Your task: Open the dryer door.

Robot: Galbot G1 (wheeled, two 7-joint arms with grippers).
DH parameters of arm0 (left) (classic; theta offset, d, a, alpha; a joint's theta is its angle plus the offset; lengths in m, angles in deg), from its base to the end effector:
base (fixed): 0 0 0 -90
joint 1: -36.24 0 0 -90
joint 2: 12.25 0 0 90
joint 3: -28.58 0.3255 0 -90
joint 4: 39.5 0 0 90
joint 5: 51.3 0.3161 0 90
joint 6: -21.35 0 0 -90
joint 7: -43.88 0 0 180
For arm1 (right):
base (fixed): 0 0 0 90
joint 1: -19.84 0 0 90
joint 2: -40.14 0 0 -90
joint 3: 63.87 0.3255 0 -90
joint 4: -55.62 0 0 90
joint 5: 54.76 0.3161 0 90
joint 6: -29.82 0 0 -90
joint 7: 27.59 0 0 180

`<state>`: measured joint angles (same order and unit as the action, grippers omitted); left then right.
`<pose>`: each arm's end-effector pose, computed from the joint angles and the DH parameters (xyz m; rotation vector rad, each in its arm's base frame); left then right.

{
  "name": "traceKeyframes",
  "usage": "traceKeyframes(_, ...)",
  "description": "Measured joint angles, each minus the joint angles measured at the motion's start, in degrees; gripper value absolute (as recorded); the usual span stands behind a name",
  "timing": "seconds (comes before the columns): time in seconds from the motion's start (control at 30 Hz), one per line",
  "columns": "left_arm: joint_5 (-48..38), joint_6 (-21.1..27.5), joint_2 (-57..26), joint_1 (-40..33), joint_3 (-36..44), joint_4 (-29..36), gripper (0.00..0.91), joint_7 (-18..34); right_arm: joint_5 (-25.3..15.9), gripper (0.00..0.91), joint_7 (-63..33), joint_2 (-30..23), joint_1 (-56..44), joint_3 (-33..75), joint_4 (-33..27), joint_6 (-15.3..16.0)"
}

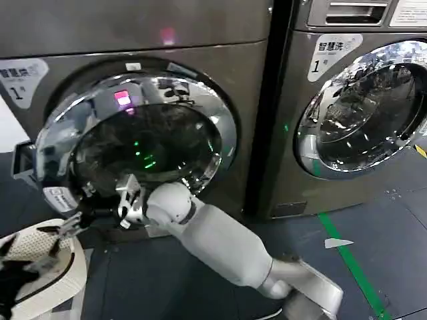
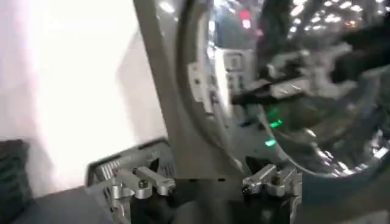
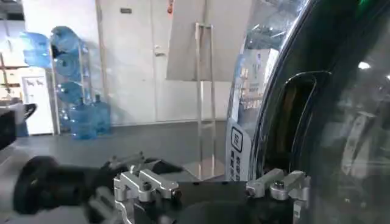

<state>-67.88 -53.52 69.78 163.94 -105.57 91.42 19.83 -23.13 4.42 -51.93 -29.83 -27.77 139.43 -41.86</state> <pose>0.0780 0.1812 -0.1794 0.1562 -2.9942 -0.3254 0.3678 0.2667 -0.1471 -2.2186 2.2137 -0.0156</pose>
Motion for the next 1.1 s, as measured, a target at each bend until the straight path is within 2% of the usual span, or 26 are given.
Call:
traceKeyframes(0.2, -2.18, 0.26, -1.52, -1.36, -3.06, -1.05, 0.907, 1.06, 0.06, 0.907, 2.25, 1.15, -0.73, -0.04, 0.02, 0.06)
traceKeyframes(0.37, -3.68, -0.25, -2.25, -2.21, -3.25, -1.12, 0.907, 1.84, 0.32, 0.907, 4.29, 2.91, -1.21, -0.19, 1.44, -1.12)
traceKeyframes(0.5, -4.39, -0.32, -2.69, -2.47, -3.23, -0.93, 0.907, 2.36, 0.66, 0.907, 6.51, 4.1, -1.38, -0.63, 1.45, -3.34)
traceKeyframes(0.77, -5.51, -0.53, -3.15, -3.15, -3.33, -0.87, 0.907, 2.85, 0.41, 0.907, 8.96, 5.81, -2.27, -0.59, 3.27, -4.94)
traceKeyframes(0.93, -5.78, -0.54, -3.26, -3.29, -3.43, -0.79, 0.907, 3.12, 0.4, 0.907, 11.87, 7.25, -2.96, -0.16, 4.29, -4.98)
traceKeyframes(1.1, -6.53, -0.8, -3.59, -4.25, -3.11, -1.34, 0.907, 3.14, 0.48, 0.907, 13.43, 8.08, -3.45, 0.36, 6.19, -2.66)
